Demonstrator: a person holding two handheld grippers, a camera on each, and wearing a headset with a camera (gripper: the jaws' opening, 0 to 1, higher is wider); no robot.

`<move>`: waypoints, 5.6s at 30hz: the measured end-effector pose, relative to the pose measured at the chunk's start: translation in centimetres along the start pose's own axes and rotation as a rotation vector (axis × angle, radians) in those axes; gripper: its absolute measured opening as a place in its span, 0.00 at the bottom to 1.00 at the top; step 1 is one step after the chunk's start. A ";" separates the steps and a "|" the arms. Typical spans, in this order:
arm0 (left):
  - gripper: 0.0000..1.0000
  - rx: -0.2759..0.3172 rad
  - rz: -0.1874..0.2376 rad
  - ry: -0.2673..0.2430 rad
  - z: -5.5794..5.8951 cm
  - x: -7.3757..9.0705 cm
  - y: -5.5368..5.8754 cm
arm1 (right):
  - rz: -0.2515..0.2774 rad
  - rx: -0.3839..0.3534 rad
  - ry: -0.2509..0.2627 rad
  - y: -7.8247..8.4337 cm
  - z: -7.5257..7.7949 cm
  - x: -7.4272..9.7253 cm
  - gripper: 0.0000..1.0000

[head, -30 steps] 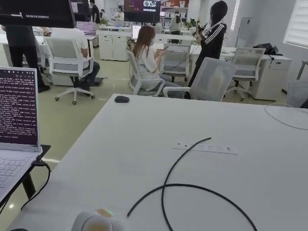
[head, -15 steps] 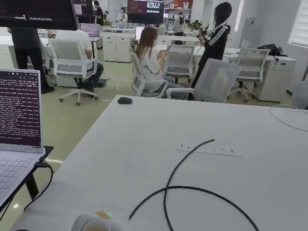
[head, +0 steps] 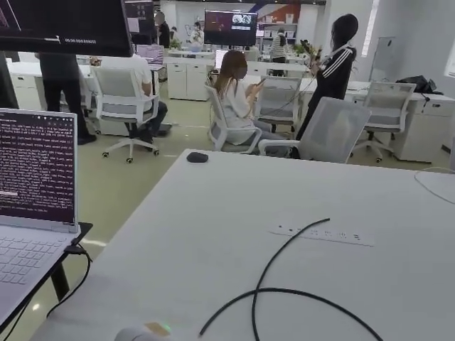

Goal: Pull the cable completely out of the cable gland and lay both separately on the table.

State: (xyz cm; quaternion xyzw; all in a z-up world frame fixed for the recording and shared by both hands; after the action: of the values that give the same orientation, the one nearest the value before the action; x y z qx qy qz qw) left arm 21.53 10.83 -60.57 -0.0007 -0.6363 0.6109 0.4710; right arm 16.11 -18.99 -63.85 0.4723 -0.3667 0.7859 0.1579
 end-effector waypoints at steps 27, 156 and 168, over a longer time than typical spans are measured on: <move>0.63 0.004 0.010 -0.004 -0.1 0.0 -0.1 | 0.259 -0.122 -0.237 -4.3 1.9 -4.0 0.47; 0.15 -0.748 0.269 0.609 11.3 5.8 -14.2 | 0.861 -0.221 -0.972 -16.5 -0.8 14.1 0.08; 0.15 -0.276 0.164 0.846 11.1 6.8 -16.1 | 0.988 0.039 -0.928 -17.3 -0.4 16.6 0.08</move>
State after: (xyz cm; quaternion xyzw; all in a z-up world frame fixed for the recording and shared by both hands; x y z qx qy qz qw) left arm 20.38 2.05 -41.91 -0.3636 -0.4611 0.5016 0.6352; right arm 17.78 -8.54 -42.35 0.5404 -0.5551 0.4878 -0.4022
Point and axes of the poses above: the centre of the closed fingertips' face, and the gripper's own axes: x roughly backward along the fingers, z roughly to its right, y roughly out of its underside, the point moved 6 cm from there along x, roughly backward along the fingers, and after that the axes turned 2 degrees about x, right-handed, at the moved point
